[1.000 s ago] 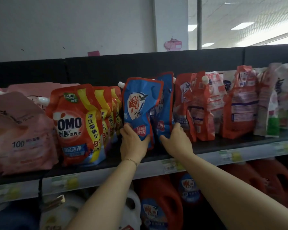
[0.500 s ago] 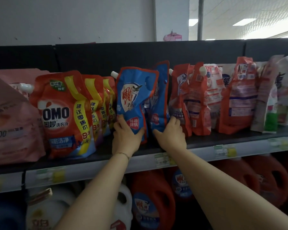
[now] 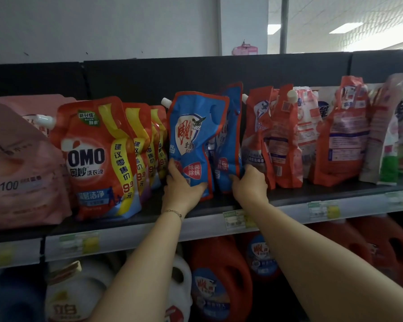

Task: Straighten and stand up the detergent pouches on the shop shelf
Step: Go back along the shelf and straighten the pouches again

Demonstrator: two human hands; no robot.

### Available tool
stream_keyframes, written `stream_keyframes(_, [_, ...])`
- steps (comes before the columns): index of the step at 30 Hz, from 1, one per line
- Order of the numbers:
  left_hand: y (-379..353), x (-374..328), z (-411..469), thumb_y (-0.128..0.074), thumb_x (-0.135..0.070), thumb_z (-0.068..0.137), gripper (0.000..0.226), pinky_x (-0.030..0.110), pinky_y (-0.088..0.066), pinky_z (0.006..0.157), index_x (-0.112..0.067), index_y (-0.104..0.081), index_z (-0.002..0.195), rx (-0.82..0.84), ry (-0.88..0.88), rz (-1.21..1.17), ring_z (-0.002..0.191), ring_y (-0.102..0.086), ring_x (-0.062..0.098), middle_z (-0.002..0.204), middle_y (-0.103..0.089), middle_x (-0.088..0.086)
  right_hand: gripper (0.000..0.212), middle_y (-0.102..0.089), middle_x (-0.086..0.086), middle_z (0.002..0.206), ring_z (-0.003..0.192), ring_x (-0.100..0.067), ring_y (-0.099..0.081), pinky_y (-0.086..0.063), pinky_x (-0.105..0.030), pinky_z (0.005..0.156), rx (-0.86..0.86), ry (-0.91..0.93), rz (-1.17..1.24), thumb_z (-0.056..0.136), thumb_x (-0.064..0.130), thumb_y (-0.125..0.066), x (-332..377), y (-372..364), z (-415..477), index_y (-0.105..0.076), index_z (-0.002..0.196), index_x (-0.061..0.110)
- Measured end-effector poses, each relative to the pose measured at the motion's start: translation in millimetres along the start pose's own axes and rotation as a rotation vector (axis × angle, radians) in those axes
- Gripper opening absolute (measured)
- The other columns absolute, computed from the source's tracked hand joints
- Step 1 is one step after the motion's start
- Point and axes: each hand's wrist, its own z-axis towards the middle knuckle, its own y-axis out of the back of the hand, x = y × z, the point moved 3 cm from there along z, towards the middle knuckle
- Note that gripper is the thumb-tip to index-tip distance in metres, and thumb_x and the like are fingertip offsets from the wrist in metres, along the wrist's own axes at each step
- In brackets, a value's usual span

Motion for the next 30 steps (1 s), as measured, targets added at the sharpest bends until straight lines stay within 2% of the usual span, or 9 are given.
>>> stream_keyframes(3, [-1, 0, -1, -0.072, -0.057, 0.052, 0.111, 0.055, -0.042, 0.103, -0.05, -0.003, 0.138, 0.005, 0.01, -0.007, 0.13, -0.044, 0.032, 0.147, -0.036, 0.005, 0.021, -0.062, -0.007, 0.109, 0.106, -0.033, -0.052, -0.043, -0.038, 0.082, -0.047, 0.086, -0.028, 0.091, 0.03, -0.062, -3, 3, -12, -0.056, 0.103, 0.014])
stream_keyframes(5, [-3, 2, 0, -0.07, -0.06, 0.044, 0.111, 0.055, -0.044, 0.101, -0.053, -0.005, 0.135, 0.005, 0.011, -0.036, 0.127, -0.047, 0.032, 0.145, -0.039, 0.005, 0.022, -0.063, -0.003, 0.099, 0.097, -0.026, -0.053, -0.04, -0.038, 0.084, -0.146, 0.211, -0.023, 0.086, 0.032, -0.066, -5, 9, -22, -0.054, 0.095, 0.015])
stream_keyframes(8, [-3, 1, 1, -0.065, -0.063, 0.04, 0.112, 0.054, -0.046, 0.099, -0.051, -0.007, 0.135, -0.006, 0.019, -0.046, 0.127, -0.048, 0.031, 0.144, -0.04, 0.004, 0.048, -0.057, 0.003, 0.099, 0.097, -0.021, -0.055, -0.037, -0.041, 0.09, -0.233, 0.29, -0.04, 0.075, 0.053, -0.072, -3, 14, -29, -0.05, 0.1, 0.018])
stream_keyframes(12, [-3, -3, -1, -0.065, -0.057, 0.05, 0.1, 0.053, -0.046, 0.1, -0.047, -0.012, 0.135, -0.034, 0.017, -0.054, 0.127, -0.046, 0.03, 0.144, -0.039, 0.005, 0.097, -0.055, -0.004, 0.121, 0.111, -0.028, -0.056, -0.041, -0.05, 0.096, -0.042, 0.166, -0.164, 0.055, 0.084, -0.065, 3, 8, -25, -0.035, 0.122, 0.02])
stream_keyframes(15, [-2, -1, 2, -0.07, -0.042, 0.062, 0.085, 0.053, -0.047, 0.098, -0.036, -0.02, 0.13, -0.075, 0.004, -0.083, 0.124, -0.05, 0.03, 0.139, -0.043, 0.006, 0.124, -0.053, -0.008, 0.131, 0.115, -0.033, -0.056, -0.044, -0.054, 0.097, 0.078, 0.08, -0.089, 0.047, 0.085, -0.068, 6, 4, -19, -0.016, 0.141, 0.026])
stream_keyframes(17, [-2, 1, 3, -0.074, -0.033, 0.068, 0.079, 0.052, -0.049, 0.095, -0.029, -0.023, 0.128, -0.109, -0.006, -0.058, 0.12, -0.052, 0.031, 0.136, -0.044, 0.008, 0.129, -0.047, -0.01, 0.139, 0.121, -0.035, -0.052, -0.041, -0.055, 0.1, 0.101, 0.054, -0.081, 0.049, 0.081, -0.073, 7, 4, -16, -0.004, 0.148, 0.034])
stream_keyframes(21, [-3, 4, 6, -0.077, -0.034, 0.067, 0.081, 0.052, -0.05, 0.095, -0.023, -0.025, 0.128, -0.132, -0.03, -0.018, 0.12, -0.051, 0.032, 0.136, -0.04, 0.008, 0.12, -0.051, -0.007, 0.136, 0.118, -0.034, -0.054, -0.043, -0.055, 0.1, 0.099, 0.072, 0.007, 0.053, 0.074, -0.076, 6, 2, -13, -0.01, 0.147, 0.038])
stream_keyframes(26, [-3, 2, 5, -0.082, -0.035, 0.066, 0.084, 0.052, -0.05, 0.095, -0.022, -0.026, 0.128, -0.138, -0.048, 0.009, 0.122, -0.049, 0.033, 0.139, -0.036, 0.01, 0.076, -0.064, 0.001, 0.115, 0.105, -0.029, -0.062, -0.053, -0.049, 0.089, 0.053, 0.104, 0.146, 0.066, 0.063, -0.073, 0, -1, -11, -0.037, 0.128, 0.04])
stream_keyframes(30, [-4, 2, 8, -0.087, -0.039, 0.061, 0.097, 0.053, -0.044, 0.102, -0.02, -0.026, 0.135, -0.112, -0.035, 0.05, 0.129, -0.043, 0.033, 0.142, -0.033, 0.012, 0.065, -0.068, -0.003, 0.11, 0.101, -0.031, -0.063, -0.054, -0.047, 0.085, -0.047, 0.149, 0.133, 0.08, 0.056, -0.068, -7, 3, -13, -0.038, 0.135, 0.036])
